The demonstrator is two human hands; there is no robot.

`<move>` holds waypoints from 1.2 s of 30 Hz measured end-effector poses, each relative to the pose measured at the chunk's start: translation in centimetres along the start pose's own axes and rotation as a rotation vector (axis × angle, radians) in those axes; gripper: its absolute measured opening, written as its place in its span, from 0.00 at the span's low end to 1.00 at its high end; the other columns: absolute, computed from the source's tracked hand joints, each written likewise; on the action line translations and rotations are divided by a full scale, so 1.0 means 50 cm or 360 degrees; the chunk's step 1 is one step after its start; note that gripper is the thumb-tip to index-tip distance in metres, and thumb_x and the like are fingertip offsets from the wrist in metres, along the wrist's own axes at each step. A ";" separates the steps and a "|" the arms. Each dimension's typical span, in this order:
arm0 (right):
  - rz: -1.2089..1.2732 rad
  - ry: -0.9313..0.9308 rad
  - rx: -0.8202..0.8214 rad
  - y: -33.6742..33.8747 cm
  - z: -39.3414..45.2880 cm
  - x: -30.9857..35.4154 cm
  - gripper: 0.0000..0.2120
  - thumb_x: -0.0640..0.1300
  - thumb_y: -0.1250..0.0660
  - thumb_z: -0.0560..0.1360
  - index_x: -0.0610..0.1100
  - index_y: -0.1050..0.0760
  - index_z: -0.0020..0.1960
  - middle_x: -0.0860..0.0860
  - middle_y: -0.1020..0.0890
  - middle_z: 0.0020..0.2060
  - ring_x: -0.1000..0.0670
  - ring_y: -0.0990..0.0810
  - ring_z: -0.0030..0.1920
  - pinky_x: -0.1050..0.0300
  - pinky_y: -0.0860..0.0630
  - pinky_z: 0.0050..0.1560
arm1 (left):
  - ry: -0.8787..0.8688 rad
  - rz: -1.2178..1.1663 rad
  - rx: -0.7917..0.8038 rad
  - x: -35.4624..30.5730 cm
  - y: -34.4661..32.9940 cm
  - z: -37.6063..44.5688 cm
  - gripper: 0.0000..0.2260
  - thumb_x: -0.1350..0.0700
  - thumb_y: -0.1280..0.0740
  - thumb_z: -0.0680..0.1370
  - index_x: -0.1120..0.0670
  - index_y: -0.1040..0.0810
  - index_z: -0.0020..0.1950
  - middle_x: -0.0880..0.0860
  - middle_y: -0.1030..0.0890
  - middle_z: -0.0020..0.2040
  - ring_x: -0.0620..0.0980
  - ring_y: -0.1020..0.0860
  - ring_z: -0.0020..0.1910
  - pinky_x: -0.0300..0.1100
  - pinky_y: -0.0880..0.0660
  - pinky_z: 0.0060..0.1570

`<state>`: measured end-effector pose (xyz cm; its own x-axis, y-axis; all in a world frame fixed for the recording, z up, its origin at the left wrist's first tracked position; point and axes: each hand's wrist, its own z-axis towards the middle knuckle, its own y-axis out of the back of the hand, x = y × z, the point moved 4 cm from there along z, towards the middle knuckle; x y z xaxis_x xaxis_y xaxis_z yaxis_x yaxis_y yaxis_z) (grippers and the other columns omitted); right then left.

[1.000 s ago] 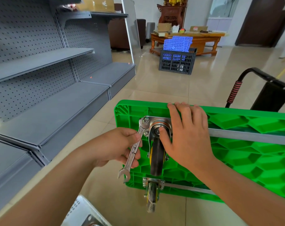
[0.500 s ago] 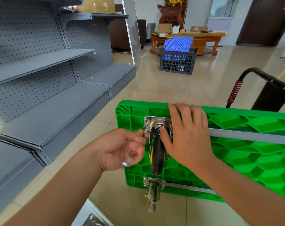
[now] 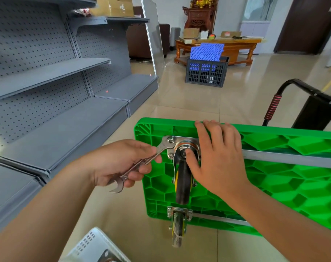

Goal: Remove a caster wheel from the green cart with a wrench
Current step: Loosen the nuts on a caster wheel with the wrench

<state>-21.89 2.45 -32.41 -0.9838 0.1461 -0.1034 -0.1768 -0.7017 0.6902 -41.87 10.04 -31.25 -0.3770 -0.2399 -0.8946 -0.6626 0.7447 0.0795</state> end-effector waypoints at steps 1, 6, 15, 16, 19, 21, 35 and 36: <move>0.0001 0.0000 -0.0003 0.000 0.001 0.000 0.30 0.57 0.39 0.78 0.38 0.30 0.73 0.41 0.25 0.65 0.37 0.29 0.64 0.38 0.37 0.72 | -0.0047 0.0130 -0.0077 -0.005 0.009 0.000 0.12 0.51 0.38 0.84 0.59 0.21 0.55 0.52 0.31 0.31 0.46 0.36 0.23 0.34 0.37 0.21; -0.0001 0.0000 -0.0007 0.000 0.002 0.000 0.30 0.57 0.39 0.78 0.38 0.30 0.73 0.41 0.25 0.65 0.37 0.29 0.64 0.38 0.38 0.72 | -0.0254 0.1225 -0.0604 -0.033 0.053 0.009 0.10 0.47 0.36 0.83 0.48 0.19 0.47 0.50 0.23 0.32 0.48 0.29 0.29 0.42 0.32 0.33; -0.0002 -0.0001 0.0007 -0.002 0.001 -0.001 0.31 0.57 0.39 0.78 0.38 0.30 0.73 0.41 0.25 0.65 0.37 0.29 0.65 0.38 0.38 0.72 | -0.0183 0.1790 -0.0848 -0.047 0.048 0.007 0.09 0.39 0.41 0.82 0.37 0.23 0.49 0.45 0.21 0.41 0.51 0.22 0.49 0.52 0.22 0.54; -0.0002 -0.0001 0.0008 -0.002 0.002 -0.001 0.31 0.57 0.39 0.78 0.38 0.30 0.73 0.41 0.25 0.65 0.37 0.29 0.65 0.38 0.38 0.72 | -0.0183 0.1806 -0.0856 -0.048 0.045 0.006 0.09 0.38 0.42 0.82 0.37 0.23 0.49 0.44 0.22 0.41 0.51 0.23 0.51 0.53 0.23 0.55; 0.0007 0.0000 0.0002 -0.003 0.001 -0.001 0.30 0.57 0.39 0.78 0.38 0.30 0.73 0.41 0.25 0.65 0.37 0.29 0.65 0.38 0.38 0.73 | -0.0219 0.1862 -0.0920 -0.058 0.036 0.002 0.10 0.39 0.42 0.83 0.38 0.24 0.49 0.44 0.23 0.41 0.51 0.24 0.51 0.51 0.23 0.53; 0.0004 0.0003 0.0005 -0.003 0.000 -0.002 0.30 0.57 0.39 0.79 0.38 0.30 0.73 0.41 0.25 0.65 0.37 0.29 0.65 0.38 0.38 0.73 | -0.0242 0.1917 -0.0993 -0.064 0.034 -0.002 0.10 0.39 0.43 0.83 0.39 0.24 0.49 0.45 0.24 0.42 0.53 0.23 0.50 0.49 0.24 0.49; 0.0010 0.0006 -0.0024 -0.004 0.001 -0.001 0.30 0.57 0.38 0.78 0.38 0.29 0.73 0.40 0.25 0.65 0.37 0.29 0.65 0.38 0.38 0.73 | -0.0233 0.2193 -0.1194 -0.065 0.022 0.011 0.15 0.39 0.45 0.84 0.46 0.23 0.52 0.47 0.29 0.41 0.57 0.21 0.52 0.45 0.31 0.44; 0.0015 0.0007 -0.0029 -0.004 0.001 -0.001 0.30 0.57 0.38 0.78 0.38 0.29 0.72 0.40 0.25 0.65 0.37 0.29 0.65 0.38 0.38 0.72 | -0.0241 0.2197 -0.1208 -0.068 0.021 0.009 0.15 0.39 0.44 0.84 0.46 0.23 0.53 0.47 0.29 0.41 0.57 0.21 0.52 0.45 0.31 0.45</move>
<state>-21.80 2.64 -32.52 -0.9855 0.1367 -0.1002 -0.1682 -0.7154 0.6782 -40.97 11.92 -28.32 -0.9040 0.4271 0.0197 -0.0517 -0.1549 0.9866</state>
